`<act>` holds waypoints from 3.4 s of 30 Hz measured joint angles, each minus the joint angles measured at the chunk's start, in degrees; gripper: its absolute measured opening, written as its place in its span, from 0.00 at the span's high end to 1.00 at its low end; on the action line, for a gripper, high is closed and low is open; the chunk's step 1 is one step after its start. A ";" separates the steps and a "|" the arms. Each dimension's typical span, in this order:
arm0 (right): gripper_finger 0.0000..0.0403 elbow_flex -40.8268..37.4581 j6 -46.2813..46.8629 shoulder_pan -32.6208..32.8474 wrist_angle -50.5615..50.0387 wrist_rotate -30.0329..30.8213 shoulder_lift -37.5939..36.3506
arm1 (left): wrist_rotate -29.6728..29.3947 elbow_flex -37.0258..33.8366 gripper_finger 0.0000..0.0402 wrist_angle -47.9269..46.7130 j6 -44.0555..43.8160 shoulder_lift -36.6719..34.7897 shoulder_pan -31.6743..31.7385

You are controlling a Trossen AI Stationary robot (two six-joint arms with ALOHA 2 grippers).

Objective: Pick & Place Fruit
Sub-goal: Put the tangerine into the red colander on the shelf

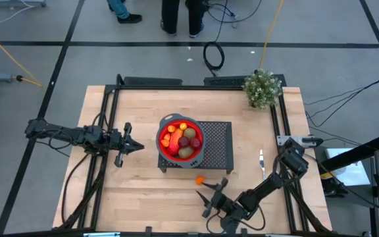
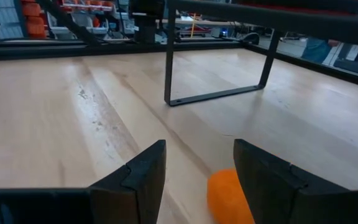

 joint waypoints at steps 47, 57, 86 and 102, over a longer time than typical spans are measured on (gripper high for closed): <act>0.55 0.02 7.96 -5.80 1.02 -15.08 0.15 | 0.00 0.00 0.95 -0.05 2.05 0.00 0.00; 0.48 0.02 7.78 -4.56 2.30 -11.14 0.15 | 0.00 0.00 0.95 -0.05 2.01 0.00 0.00; 0.20 0.02 7.76 -2.71 3.12 -3.93 0.15 | 0.00 0.00 0.95 -0.02 1.48 0.00 0.01; 0.20 0.02 6.26 -2.69 3.56 -4.04 0.15 | -0.02 0.00 0.95 -0.02 1.49 0.00 0.02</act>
